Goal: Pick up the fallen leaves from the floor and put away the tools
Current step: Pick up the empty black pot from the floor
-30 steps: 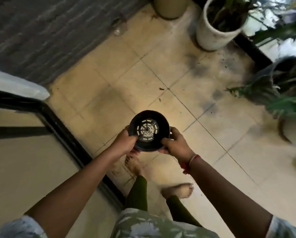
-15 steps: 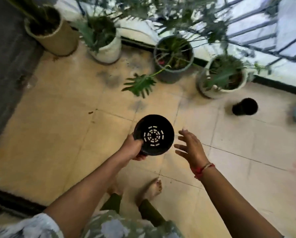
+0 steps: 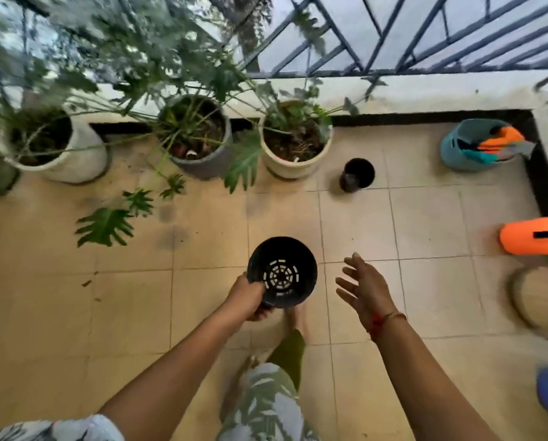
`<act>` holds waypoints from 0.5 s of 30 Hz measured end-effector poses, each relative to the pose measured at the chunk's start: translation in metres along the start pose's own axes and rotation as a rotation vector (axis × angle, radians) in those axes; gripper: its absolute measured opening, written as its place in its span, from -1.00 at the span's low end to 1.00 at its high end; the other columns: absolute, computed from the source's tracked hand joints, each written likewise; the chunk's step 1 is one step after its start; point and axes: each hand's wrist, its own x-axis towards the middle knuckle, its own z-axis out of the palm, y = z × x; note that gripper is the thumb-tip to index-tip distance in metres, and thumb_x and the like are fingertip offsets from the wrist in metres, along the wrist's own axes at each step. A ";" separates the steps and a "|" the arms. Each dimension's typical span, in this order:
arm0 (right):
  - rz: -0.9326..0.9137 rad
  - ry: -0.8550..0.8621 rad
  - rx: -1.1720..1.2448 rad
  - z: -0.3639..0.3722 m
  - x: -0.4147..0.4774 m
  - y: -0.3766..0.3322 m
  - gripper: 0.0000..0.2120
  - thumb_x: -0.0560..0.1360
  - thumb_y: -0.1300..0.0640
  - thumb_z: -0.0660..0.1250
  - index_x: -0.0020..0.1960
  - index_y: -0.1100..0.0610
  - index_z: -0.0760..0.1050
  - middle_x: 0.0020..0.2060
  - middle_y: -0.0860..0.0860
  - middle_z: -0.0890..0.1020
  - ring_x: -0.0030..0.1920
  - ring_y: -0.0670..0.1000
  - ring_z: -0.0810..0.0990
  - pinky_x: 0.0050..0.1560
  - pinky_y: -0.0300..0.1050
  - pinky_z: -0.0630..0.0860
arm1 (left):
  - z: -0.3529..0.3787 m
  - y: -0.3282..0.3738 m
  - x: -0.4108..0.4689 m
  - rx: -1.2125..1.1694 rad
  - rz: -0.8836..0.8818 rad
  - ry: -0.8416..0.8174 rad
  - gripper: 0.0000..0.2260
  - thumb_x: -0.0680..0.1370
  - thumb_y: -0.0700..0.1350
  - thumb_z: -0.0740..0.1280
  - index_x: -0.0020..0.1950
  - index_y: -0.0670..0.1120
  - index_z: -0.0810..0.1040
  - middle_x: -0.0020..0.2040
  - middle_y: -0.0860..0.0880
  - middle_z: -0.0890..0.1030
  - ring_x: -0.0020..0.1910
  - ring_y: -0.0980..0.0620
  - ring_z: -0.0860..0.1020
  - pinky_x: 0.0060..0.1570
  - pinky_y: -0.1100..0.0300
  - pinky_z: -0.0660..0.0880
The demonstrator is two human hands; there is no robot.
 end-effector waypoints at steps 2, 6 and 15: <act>0.023 0.014 0.028 -0.013 0.021 -0.020 -0.72 0.60 0.04 0.19 0.23 0.16 0.45 0.15 0.09 0.49 0.03 0.09 0.54 0.09 0.03 0.49 | 0.017 0.022 0.011 0.024 -0.023 0.007 -0.84 0.57 -0.25 0.14 -0.15 -0.07 0.44 -0.57 -0.04 0.53 -0.63 0.08 0.44 -0.54 0.31 0.35; 0.091 0.012 0.087 -0.042 0.062 -0.063 -0.80 0.59 0.13 0.21 0.17 0.18 0.45 0.05 0.09 0.50 -0.04 0.08 0.53 0.09 0.03 0.50 | 0.056 0.066 0.031 0.041 -0.077 0.050 -0.84 0.58 -0.23 0.16 -0.16 -0.14 0.48 -0.54 -0.07 0.54 -0.64 0.08 0.44 -0.52 0.31 0.38; 0.148 0.014 0.311 -0.112 0.162 -0.125 -0.78 0.61 0.18 0.13 0.19 0.16 0.46 -0.06 0.05 0.54 -0.17 -0.01 0.54 -0.18 -0.16 0.47 | 0.166 0.151 0.098 0.015 -0.101 0.107 -0.82 0.55 -0.27 0.18 0.11 -0.17 0.49 -0.46 -0.13 0.57 -0.63 0.06 0.45 -0.57 0.34 0.37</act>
